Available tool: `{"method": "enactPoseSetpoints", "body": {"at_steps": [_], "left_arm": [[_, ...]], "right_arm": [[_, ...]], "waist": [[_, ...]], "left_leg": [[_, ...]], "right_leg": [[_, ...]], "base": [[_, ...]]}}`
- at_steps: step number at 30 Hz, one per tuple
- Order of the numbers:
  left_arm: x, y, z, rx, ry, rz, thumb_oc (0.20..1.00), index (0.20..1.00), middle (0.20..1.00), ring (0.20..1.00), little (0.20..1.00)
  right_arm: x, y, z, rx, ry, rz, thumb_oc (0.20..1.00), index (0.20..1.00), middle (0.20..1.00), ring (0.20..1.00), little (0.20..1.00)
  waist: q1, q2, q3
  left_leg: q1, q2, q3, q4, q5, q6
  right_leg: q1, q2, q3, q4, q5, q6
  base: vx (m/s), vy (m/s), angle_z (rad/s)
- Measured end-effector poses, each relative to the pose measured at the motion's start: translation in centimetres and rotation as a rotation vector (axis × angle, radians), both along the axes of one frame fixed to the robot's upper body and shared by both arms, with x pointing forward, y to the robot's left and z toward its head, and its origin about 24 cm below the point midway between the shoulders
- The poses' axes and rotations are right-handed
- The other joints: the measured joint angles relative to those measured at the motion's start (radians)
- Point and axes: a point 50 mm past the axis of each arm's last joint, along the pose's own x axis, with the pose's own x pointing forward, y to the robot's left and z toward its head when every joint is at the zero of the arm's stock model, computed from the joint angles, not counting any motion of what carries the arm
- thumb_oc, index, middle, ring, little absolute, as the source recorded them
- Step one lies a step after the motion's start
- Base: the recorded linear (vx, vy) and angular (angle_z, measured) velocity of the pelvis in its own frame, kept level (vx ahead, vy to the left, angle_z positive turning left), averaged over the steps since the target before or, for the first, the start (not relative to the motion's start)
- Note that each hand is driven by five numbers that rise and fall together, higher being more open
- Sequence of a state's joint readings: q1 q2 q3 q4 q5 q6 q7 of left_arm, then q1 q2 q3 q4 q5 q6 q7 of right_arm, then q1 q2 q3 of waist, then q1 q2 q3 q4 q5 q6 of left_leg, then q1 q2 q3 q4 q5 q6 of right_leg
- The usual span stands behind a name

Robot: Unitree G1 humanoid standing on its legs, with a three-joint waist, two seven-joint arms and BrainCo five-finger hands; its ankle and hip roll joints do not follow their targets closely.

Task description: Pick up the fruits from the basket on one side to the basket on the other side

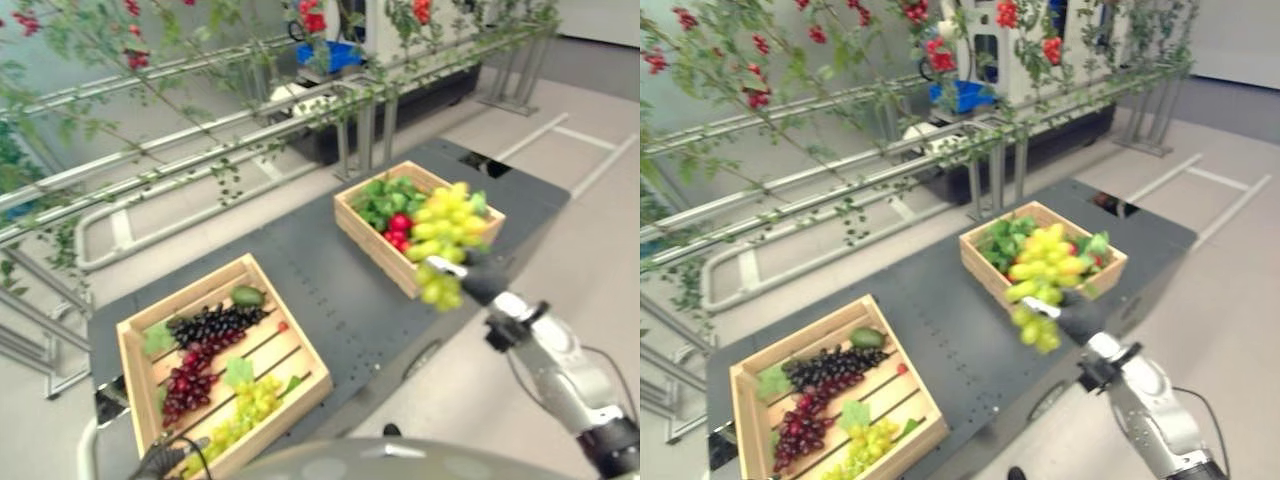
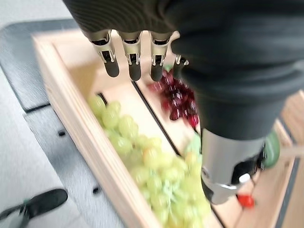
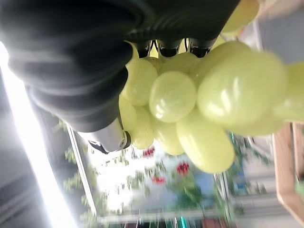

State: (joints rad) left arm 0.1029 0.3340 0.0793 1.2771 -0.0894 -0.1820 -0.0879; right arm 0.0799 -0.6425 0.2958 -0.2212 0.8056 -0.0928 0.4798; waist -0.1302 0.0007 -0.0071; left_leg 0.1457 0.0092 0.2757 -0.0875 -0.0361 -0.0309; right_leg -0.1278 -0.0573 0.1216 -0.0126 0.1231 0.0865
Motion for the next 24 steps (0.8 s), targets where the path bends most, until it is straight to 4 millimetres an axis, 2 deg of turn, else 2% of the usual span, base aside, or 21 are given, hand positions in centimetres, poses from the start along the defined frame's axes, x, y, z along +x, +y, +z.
{"method": "enactPoseSetpoints", "body": {"at_steps": [1,3,5,6,7,8,9,10,11,12,13,14,15,16,17,18,19,20,22,24], "left_arm": [[1.1,-0.3,0.1,-0.005,-0.023,-0.028,1.000,1.000,1.000,1.000,1.000],[1.7,-0.4,0.1,-0.006,-0.033,-0.038,1.000,1.000,1.000,1.000,1.000],[2.9,-0.6,0.3,-0.001,-0.055,-0.072,1.000,1.000,1.000,1.000,1.000],[3.6,-0.7,0.4,0.000,-0.066,-0.092,1.000,1.000,1.000,1.000,1.000],[4.2,-0.7,0.5,0.008,-0.074,-0.096,1.000,1.000,1.000,1.000,1.000],[4.6,-0.6,0.6,0.014,-0.081,-0.097,1.000,1.000,1.000,1.000,1.000],[4.8,-0.4,0.7,0.023,-0.085,-0.096,1.000,1.000,1.000,1.000,1.000],[4.6,0.3,1.0,0.045,-0.082,-0.091,1.000,1.000,1.000,1.000,1.000],[4.6,0.1,0.9,0.044,-0.083,-0.090,1.000,1.000,1.000,1.000,1.000],[5.4,-0.5,0.9,0.033,-0.108,-0.099,1.000,1.000,1.000,1.000,1.000],[4.9,-0.3,0.8,0.033,-0.101,-0.091,1.000,1.000,1.000,1.000,1.000],[4.1,0.3,0.9,0.048,-0.084,-0.082,1.000,1.000,1.000,1.000,1.000],[3.5,0.8,1.0,0.059,-0.071,-0.074,1.000,1.000,1.000,1.000,1.000],[2.5,1.9,1.2,0.084,-0.057,-0.034,1.000,1.000,1.000,1.000,1.000],[2.1,2.6,1.4,0.103,-0.042,-0.016,1.000,1.000,1.000,1.000,1.000],[1.7,2.7,1.3,0.103,-0.022,-0.008,1.000,1.000,1.000,1.000,1.000],[1.3,2.7,1.2,0.103,-0.002,0.000,1.000,1.000,1.000,1.000,1.000],[1.1,2.6,1.1,0.098,0.006,0.004,1.000,1.000,1.000,1.000,1.000],[1.1,1.9,0.8,0.078,0.011,0.004,1.000,1.000,1.000,1.000,1.000],[2.1,1.2,0.7,0.058,-0.007,-0.004,1.000,1.000,1.000,1.000,1.000]], "right_arm": [[-0.2,0.7,-0.3,-0.012,0.024,0.051,0.200,0.200,0.200,0.200,0.200],[-0.4,1.4,-0.5,-0.040,0.043,0.113,0.200,0.200,0.200,0.200,0.200],[-0.7,1.7,-0.3,-0.070,0.037,0.157,0.200,0.200,0.200,0.200,0.200],[-0.8,1.9,0.1,-0.081,0.024,0.184,0.200,0.200,0.200,0.200,0.200],[-0.3,2.5,0.7,-0.077,-0.010,0.212,0.200,0.200,0.200,0.200,0.200],[-0.2,2.6,0.9,-0.080,-0.016,0.216,0.200,0.200,0.200,0.200,0.200],[0.1,2.9,0.9,-0.087,-0.021,0.228,0.200,0.200,0.200,0.200,0.200],[0.5,3.6,1.3,-0.095,-0.043,0.252,0.200,0.200,0.200,0.200,0.200],[0.7,3.8,1.2,-0.098,-0.040,0.251,0.200,0.200,0.200,0.200,0.200],[0.8,3.7,1.3,-0.111,-0.043,0.249,0.200,0.200,0.200,0.200,0.200],[1.0,3.8,1.5,-0.123,-0.052,0.258,0.200,0.200,0.200,0.200,0.200],[1.3,4.4,1.8,-0.130,-0.067,0.285,0.200,0.200,0.200,0.200,0.200],[1.4,4.7,2.2,-0.125,-0.083,0.297,0.200,0.200,0.200,0.200,0.200],[1.6,5.4,2.8,-0.128,-0.114,0.336,0.200,0.200,0.200,0.200,0.200],[1.7,5.6,3.3,-0.126,-0.134,0.349,0.200,0.200,0.200,0.200,0.200],[1.8,5.6,3.3,-0.125,-0.135,0.354,0.200,0.200,0.200,0.200,0.200],[1.8,5.6,3.3,-0.120,-0.131,0.354,0.200,0.200,0.200,0.200,0.200],[1.8,5.3,3.2,-0.131,-0.119,0.354,0.200,0.200,0.200,0.200,0.200],[1.8,4.5,3.1,-0.175,-0.113,0.351,0.200,0.200,0.200,0.200,0.200],[1.9,4.0,3.0,-0.201,-0.103,0.343,0.200,0.200,0.200,0.200,0.200]], "waist": [[-0.018,-0.020,0.007],[-0.021,-0.032,0.021],[-0.036,-0.037,0.032],[-0.045,-0.042,0.039],[-0.057,-0.036,0.066],[-0.072,-0.043,0.076],[-0.077,-0.045,0.080],[-0.062,-0.045,0.093],[-0.033,-0.010,0.105],[0.011,0.045,0.120],[0.021,0.055,0.126],[0.043,0.046,0.120],[0.067,0.035,0.112],[0.089,0.000,0.094],[0.095,-0.020,0.091],[0.093,-0.009,0.089],[0.092,0.000,0.082],[0.079,0.020,0.070],[0.064,0.044,0.054],[0.056,0.055,0.045]], "left_leg": [[-0.001,-0.014,0.003,0.007,0.003,0.000],[-0.003,-0.018,0.002,0.017,0.002,0.007],[-0.021,-0.036,0.017,0.042,-0.007,0.016],[-0.045,-0.049,0.035,0.062,-0.013,0.023],[-0.075,-0.058,0.097,0.065,-0.011,0.037],[-0.093,-0.065,0.126,0.082,-0.017,0.046],[-0.113,-0.069,0.155,0.098,-0.023,0.051],[-0.145,-0.056,0.258,0.119,-0.029,0.062],[-0.152,-0.010,0.337,0.115,-0.026,0.061],[-0.152,0.055,0.368,0.111,-0.023,0.054],[-0.146,0.076,0.385,0.111,-0.024,0.055],[-0.119,0.099,0.427,0.096,-0.017,0.036],[-0.123,0.102,0.432,0.097,-0.019,0.034],[-0.123,0.100,0.414,0.100,-0.017,0.003],[-0.123,0.090,0.350,0.096,-0.008,-0.012],[-0.121,0.094,0.323,0.090,-0.004,-0.018],[-0.126,0.099,0.301,0.079,0.005,-0.016],[-0.119,0.106,0.288,0.069,0.016,-0.030],[-0.120,0.112,0.280,0.069,0.023,-0.035],[-0.112,0.112,0.270,0.072,0.029,-0.043]], "right_leg": [[-0.016,-0.004,0.008,0.018,0.005,0.003],[-0.020,-0.014,0.010,0.033,0.007,0.003],[-0.042,-0.019,0.040,0.051,0.025,0.002],[-0.070,-0.025,0.066,0.053,0.048,0.017],[-0.112,-0.036,0.113,0.018,0.112,0.094],[-0.126,-0.043,0.123,-0.004,0.139,0.101],[-0.144,-0.046,0.127,-0.021,0.169,0.131],[-0.170,-0.069,-0.012,-0.072,0.052,0.120],[-0.203,-0.070,-0.219,-0.012,-0.002,-0.002],[-0.224,-0.061,-0.367,0.121,-0.021,-0.018],[-0.208,-0.073,-0.418,0.192,-0.037,-0.011],[-0.188,-0.107,-0.501,0.326,-0.097,-0.016],[-0.166,-0.116,-0.511,0.367,-0.125,-0.012],[-0.108,-0.114,-0.510,0.332,-0.203,0.000],[-0.052,-0.071,-0.485,0.212,-0.201,-0.062],[-0.039,-0.051,-0.483,0.182,-0.192,-0.053],[-0.025,-0.032,-0.481,0.163,-0.184,-0.062],[-0.013,-0.014,-0.482,0.149,-0.183,-0.063],[-0.009,-0.008,-0.487,0.147,-0.177,-0.074],[0.002,-0.006,-0.486,0.142,-0.178,-0.077]], "base": [[-0.11,0.080,-0.14],[-0.17,0.079,-0.10],[-0.19,0.071,-0.23],[-0.25,0.000,-0.83],[-0.24,-0.036,-0.95],[-0.32,-0.015,-1.03],[-0.23,0.023,-0.96],[-0.16,0.026,-1.26],[-0.10,0.041,-1.91],[-0.04,0.027,-1.50],[-0.06,-0.082,-1.61],[-0.02,-0.116,-1.07],[0.04,-0.152,-1.37],[0.11,-0.068,-1.13],[0.11,-0.065,-0.90],[0.12,-0.056,-0.54],[0.11,-0.057,-0.20],[0.11,-0.058,-0.08],[0.08,-0.064,0.05],[0.11,-0.088,0.13]]}}
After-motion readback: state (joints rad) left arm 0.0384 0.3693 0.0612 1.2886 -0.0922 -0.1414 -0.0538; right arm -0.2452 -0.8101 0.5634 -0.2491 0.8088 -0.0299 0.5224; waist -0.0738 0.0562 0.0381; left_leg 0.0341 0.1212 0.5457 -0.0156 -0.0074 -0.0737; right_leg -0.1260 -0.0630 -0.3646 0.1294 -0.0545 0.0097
